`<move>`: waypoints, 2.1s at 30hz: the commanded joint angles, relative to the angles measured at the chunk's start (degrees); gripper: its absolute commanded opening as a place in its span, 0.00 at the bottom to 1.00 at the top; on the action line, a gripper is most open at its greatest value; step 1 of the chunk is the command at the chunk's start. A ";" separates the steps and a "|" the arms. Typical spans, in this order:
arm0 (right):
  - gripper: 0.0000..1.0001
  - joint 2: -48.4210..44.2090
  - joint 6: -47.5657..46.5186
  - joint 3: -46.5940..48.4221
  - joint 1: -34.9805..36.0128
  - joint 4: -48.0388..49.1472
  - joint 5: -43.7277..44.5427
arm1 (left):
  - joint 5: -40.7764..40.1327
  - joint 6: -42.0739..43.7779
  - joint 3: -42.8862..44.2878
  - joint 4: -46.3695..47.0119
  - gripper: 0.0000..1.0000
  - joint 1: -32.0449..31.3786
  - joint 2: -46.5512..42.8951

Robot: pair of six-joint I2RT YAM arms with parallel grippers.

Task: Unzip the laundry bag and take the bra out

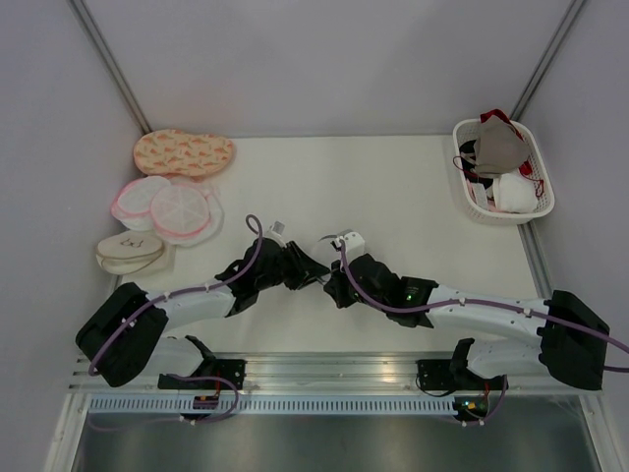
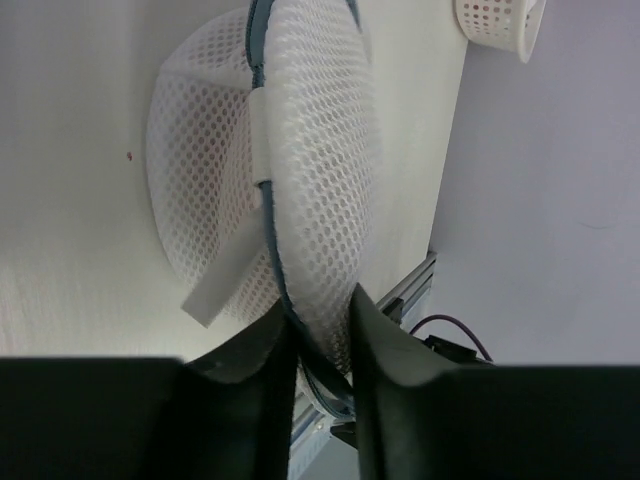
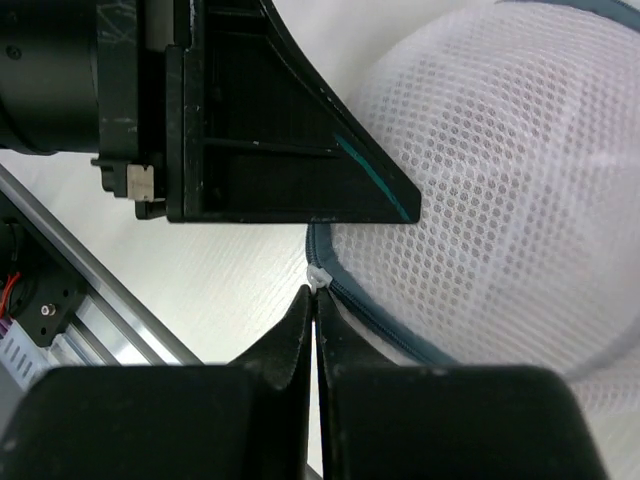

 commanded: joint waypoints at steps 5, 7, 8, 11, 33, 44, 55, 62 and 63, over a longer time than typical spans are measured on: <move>0.00 -3.57 0.22 0.39 -0.03 -2.67 1.58 | -4.29 -0.32 3.80 2.68 0.12 -0.21 1.16; 0.01 -3.48 0.30 0.83 -0.03 -5.03 1.24 | -4.74 0.38 4.06 1.63 0.11 0.14 0.72; 0.00 -3.22 0.30 1.35 0.06 -6.44 0.97 | -4.83 1.34 4.32 0.92 0.08 0.67 0.54; 0.01 -1.90 0.31 3.11 -0.03 -12.41 1.67 | -3.78 3.89 4.67 -0.48 0.06 2.59 0.10; 0.00 18.13 3.39 12.52 -8.29 -25.71 29.18 | 23.27 27.44 14.16 -6.72 0.04 11.40 9.39; 0.01 9.72 -0.22 12.35 -10.14 -24.56 29.01 | 9.62 38.18 31.13 -21.13 0.77 11.66 20.06; 0.00 -1.62 -3.38 6.65 -9.17 -17.28 6.81 | -5.71 21.66 16.73 -30.81 0.87 9.20 -2.95; 0.01 -4.62 0.56 3.65 -8.30 -4.54 -10.79 | -1.93 9.18 9.60 -28.18 0.96 4.72 -18.52; 0.01 -4.54 0.92 3.30 -8.03 -3.21 -12.55 | -1.58 7.08 8.38 -27.48 0.98 3.24 -19.66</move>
